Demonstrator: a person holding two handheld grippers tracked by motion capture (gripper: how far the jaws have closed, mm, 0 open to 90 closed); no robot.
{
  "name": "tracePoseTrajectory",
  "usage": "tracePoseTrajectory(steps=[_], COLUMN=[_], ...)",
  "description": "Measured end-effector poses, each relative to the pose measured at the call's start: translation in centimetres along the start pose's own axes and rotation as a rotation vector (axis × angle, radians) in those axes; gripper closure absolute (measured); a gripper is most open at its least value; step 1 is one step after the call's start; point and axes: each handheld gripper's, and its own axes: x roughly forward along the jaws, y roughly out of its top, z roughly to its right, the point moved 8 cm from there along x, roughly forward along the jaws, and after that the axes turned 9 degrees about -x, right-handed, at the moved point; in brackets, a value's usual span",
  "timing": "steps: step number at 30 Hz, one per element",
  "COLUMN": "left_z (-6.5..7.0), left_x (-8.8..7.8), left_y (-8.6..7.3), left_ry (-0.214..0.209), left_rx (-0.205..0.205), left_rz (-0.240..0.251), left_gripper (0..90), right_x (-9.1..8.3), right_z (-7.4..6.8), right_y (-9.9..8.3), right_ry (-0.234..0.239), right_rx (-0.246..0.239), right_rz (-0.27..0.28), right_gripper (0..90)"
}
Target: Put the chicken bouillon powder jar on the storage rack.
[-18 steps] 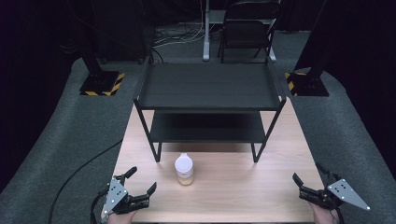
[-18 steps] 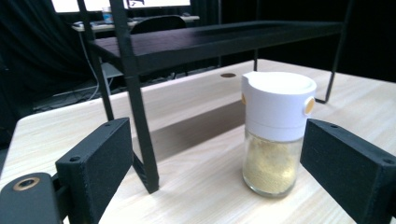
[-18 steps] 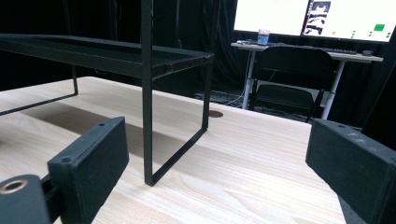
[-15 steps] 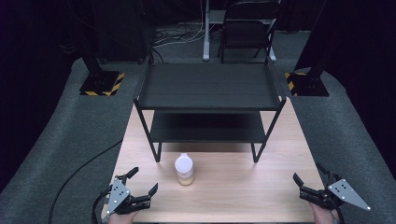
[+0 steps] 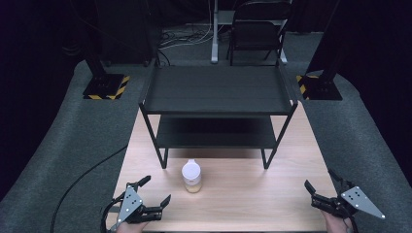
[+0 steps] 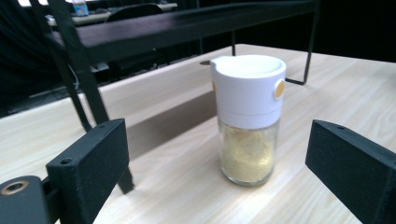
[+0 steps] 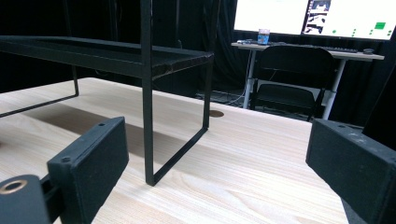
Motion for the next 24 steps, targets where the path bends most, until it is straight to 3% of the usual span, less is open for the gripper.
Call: tracePoseTrajectory(steps=[4,9,17,20,24], left_z=[0.5,1.1,1.1,1.3,1.3], left_x=[0.9,2.6,5.3,5.9,7.3], left_y=[0.0,-0.1,-0.5,-0.6,-0.5], left_ry=[-0.012,-0.007,-0.025,-0.028,-0.029], left_rx=[-0.009,0.020,-0.020,-0.008,-0.029], left_rz=[-0.013,-0.022,-0.072,-0.088,-0.089], left_gripper=[4.3,4.3,5.5,5.7,5.9], right_x=[0.0,-0.1,0.0,0.0,0.1], right_z=[-0.1,-0.1,-0.1,-0.1,-0.1], right_y=[0.0,-0.1,-0.1,-0.1,-0.2], right_ry=[0.005,0.004,0.003,0.004,0.004], right_rx=[-0.002,-0.001,0.003,0.004,0.009], right_rz=[-0.002,0.001,-0.002,-0.002,-0.001], right_gripper=[4.8,4.8,4.8,4.8,4.8])
